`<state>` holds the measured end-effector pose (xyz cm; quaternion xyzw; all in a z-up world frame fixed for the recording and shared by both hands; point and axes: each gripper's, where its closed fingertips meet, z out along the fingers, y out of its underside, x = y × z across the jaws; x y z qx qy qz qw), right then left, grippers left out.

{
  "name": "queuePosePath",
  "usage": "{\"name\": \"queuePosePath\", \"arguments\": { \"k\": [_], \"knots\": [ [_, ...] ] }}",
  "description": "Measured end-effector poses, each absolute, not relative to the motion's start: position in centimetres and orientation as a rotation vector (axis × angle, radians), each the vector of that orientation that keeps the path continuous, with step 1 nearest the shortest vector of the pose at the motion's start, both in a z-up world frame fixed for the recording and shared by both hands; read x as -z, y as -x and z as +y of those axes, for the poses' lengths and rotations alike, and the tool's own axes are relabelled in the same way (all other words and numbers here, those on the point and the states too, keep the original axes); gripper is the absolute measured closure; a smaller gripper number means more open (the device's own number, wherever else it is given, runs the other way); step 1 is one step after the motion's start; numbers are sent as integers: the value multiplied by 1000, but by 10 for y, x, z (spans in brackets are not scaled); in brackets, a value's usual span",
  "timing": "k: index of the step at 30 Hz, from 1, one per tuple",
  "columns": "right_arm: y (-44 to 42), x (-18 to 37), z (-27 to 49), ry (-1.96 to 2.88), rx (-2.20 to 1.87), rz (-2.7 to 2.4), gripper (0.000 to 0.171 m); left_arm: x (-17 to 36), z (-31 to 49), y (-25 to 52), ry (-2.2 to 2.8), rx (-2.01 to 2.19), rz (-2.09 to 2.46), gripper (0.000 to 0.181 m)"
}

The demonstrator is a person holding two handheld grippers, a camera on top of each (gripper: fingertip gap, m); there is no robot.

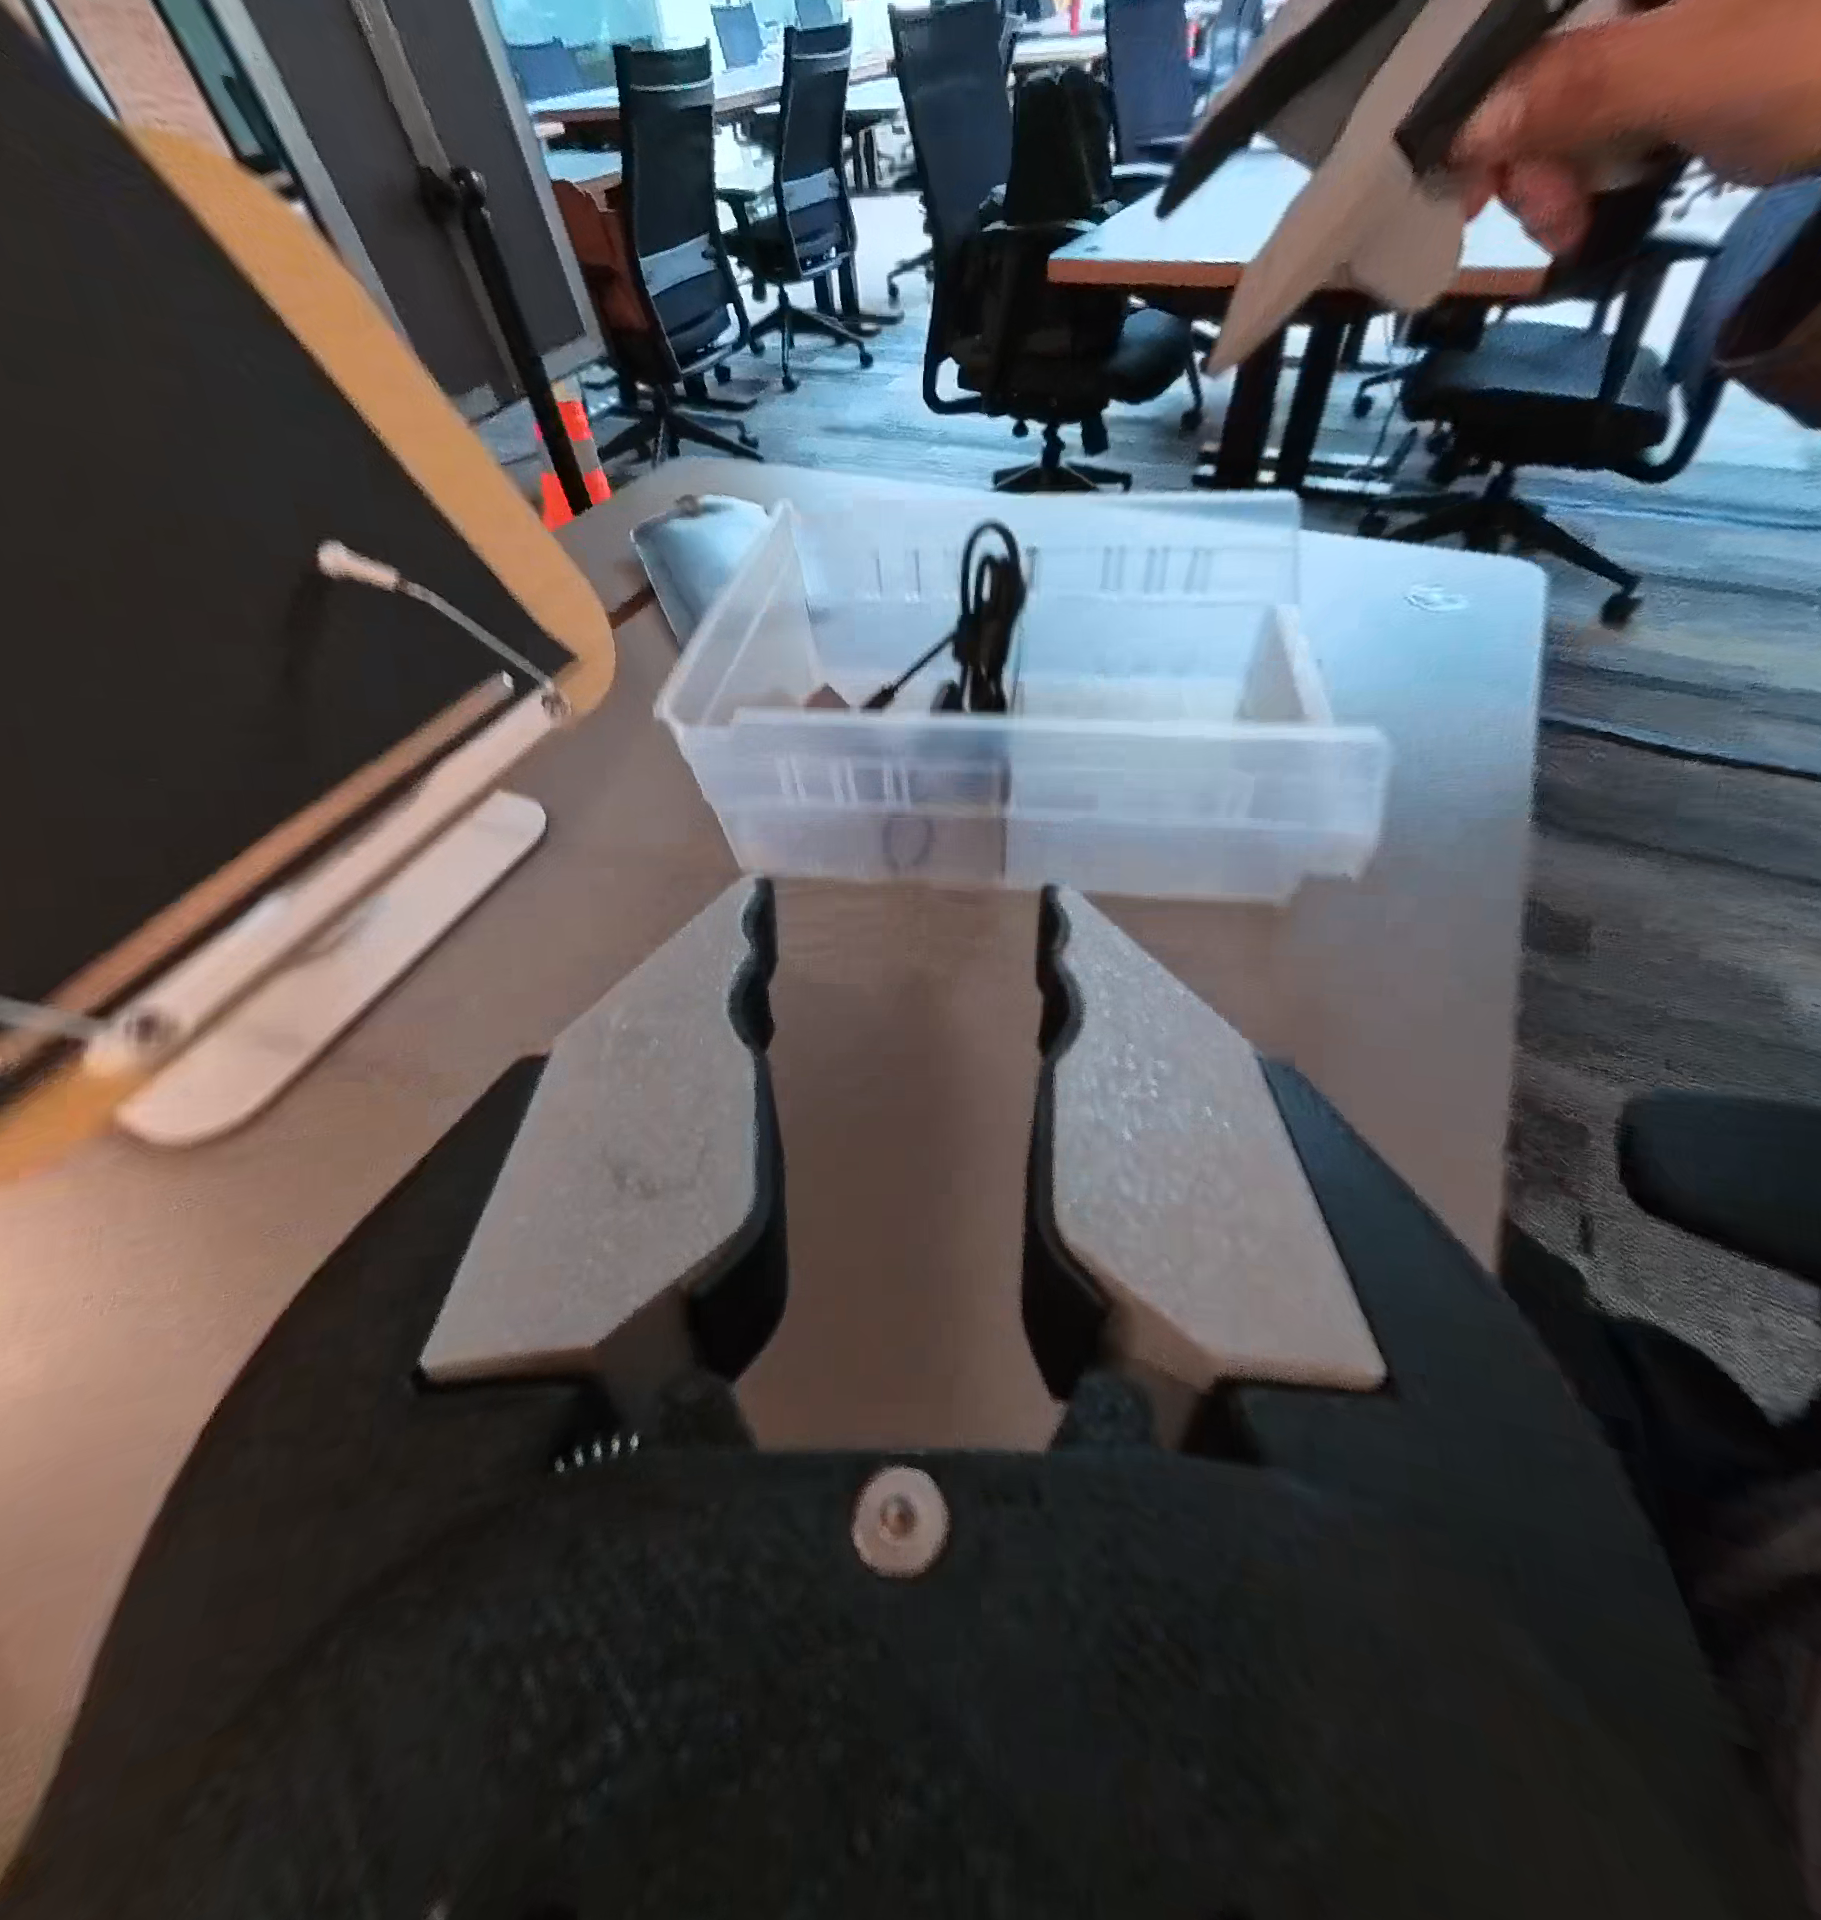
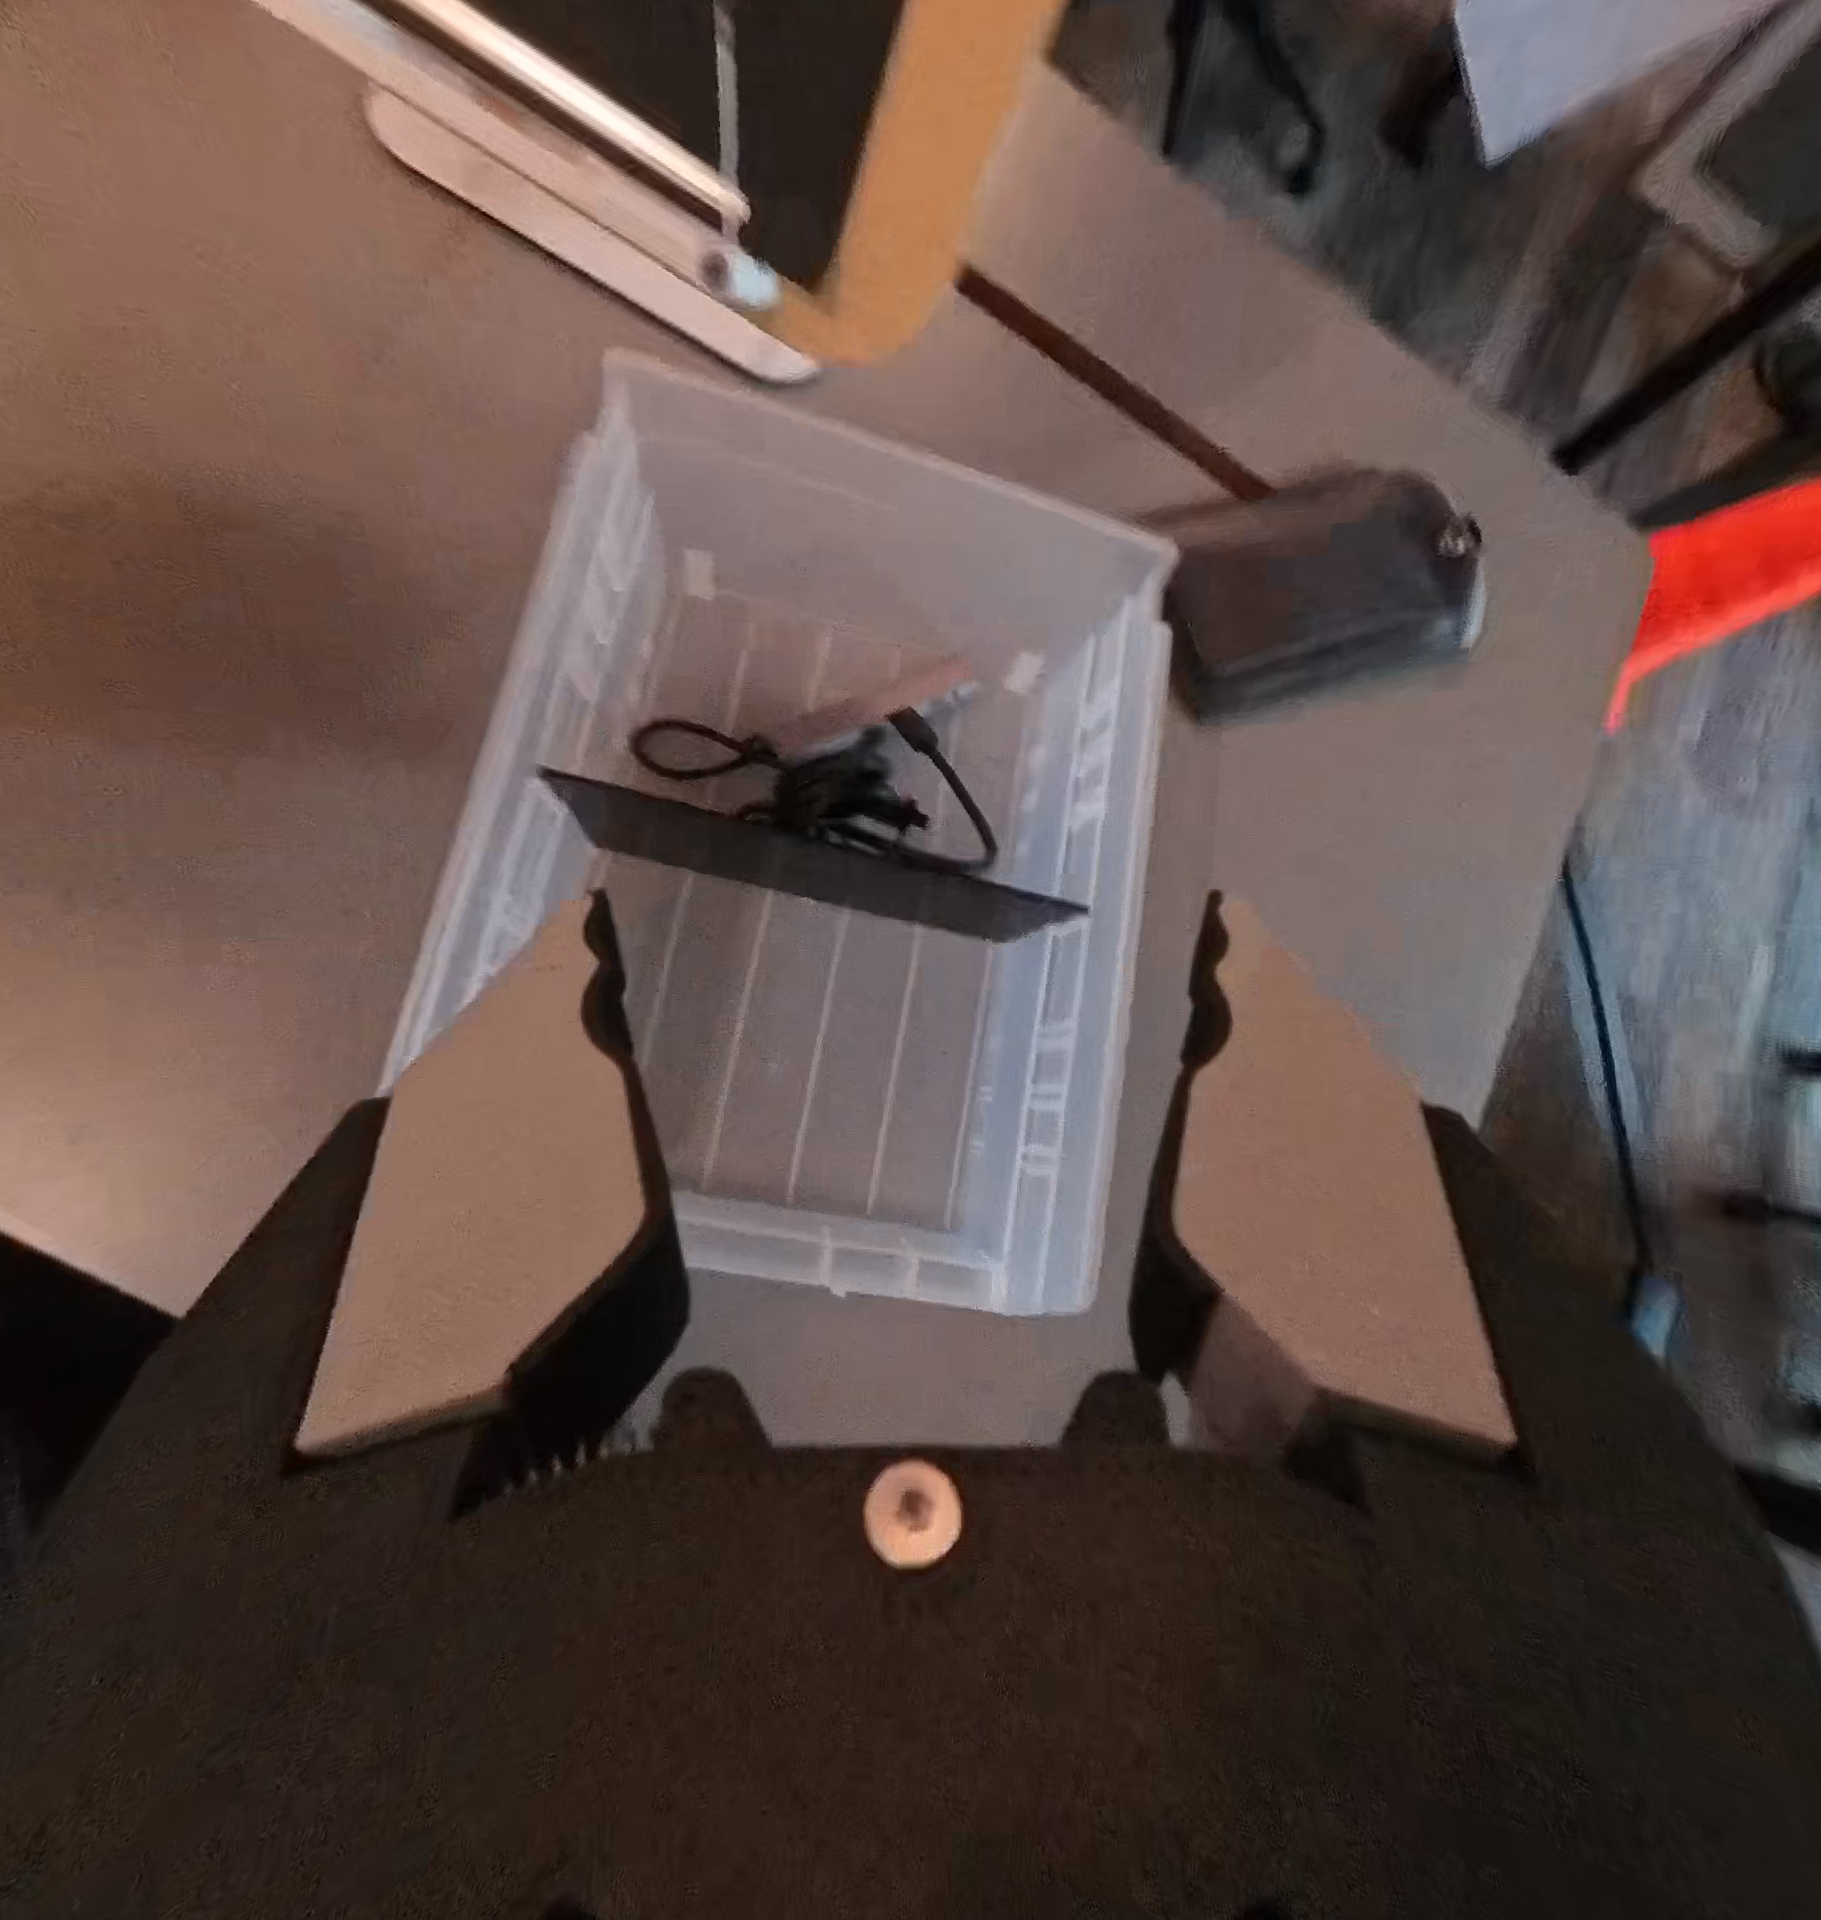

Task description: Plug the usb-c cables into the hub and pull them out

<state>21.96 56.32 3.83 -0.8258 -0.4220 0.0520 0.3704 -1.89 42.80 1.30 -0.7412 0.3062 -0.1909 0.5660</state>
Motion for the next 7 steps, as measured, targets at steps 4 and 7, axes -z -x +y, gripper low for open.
{"name": "queuePosePath", "arguments": {
  "k": [4,7],
  "knots": [
    [-160,-75,504,1776,-368,-1164,55,12,368,60,1750,404,674,131],
    [-102,-67,452,1704,-624,-1236,43,34,345,74,1764,411,617,131]
  ]
}}
